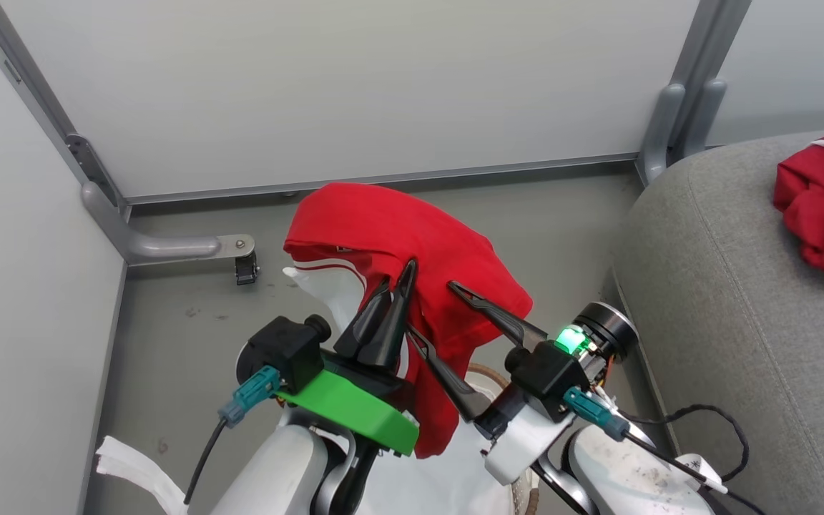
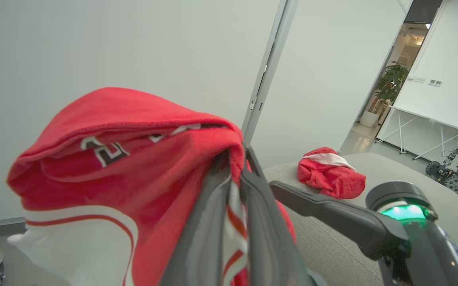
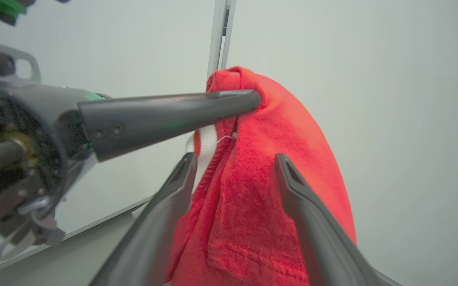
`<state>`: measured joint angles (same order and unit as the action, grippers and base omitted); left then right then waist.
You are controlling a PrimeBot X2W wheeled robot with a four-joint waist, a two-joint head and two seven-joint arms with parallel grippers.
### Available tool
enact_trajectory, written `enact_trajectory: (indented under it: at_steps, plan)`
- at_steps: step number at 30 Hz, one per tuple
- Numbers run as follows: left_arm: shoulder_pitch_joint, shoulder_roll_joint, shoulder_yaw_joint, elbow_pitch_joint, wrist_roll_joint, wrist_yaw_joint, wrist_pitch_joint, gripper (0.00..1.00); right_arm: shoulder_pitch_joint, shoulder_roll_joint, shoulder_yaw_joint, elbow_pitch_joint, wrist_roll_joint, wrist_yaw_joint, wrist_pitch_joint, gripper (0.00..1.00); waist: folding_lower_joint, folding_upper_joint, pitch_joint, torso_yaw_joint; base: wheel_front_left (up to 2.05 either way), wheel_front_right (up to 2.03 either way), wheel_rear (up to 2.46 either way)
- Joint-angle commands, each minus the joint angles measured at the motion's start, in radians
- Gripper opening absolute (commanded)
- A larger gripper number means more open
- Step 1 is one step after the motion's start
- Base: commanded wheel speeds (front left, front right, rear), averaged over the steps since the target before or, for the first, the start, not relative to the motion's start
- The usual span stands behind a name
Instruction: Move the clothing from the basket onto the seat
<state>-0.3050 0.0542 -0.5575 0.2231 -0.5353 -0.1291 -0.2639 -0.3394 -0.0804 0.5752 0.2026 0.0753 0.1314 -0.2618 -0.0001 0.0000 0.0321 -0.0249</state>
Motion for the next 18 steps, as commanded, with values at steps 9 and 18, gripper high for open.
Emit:
enact_trajectory:
  at_steps: [9, 18]
  plan:
    - [0.016, -0.003, -0.068, -0.007, -0.038, -0.002, -0.001, 0.00, -0.069, 0.028, -0.001, 0.172, -0.086, -0.001, -0.003, 1.00, 0.0001, 0.0000, -0.013, 0.046, 0.00, 0.00, 0.00]
    - [0.027, -0.003, -0.112, -0.005, -0.089, -0.002, 0.000, 0.00, -0.101, 0.028, 0.047, 0.197, 0.040, -0.001, -0.003, 0.00, 0.0001, 0.0000, -0.023, 0.076, 0.00, 0.00, 0.00]
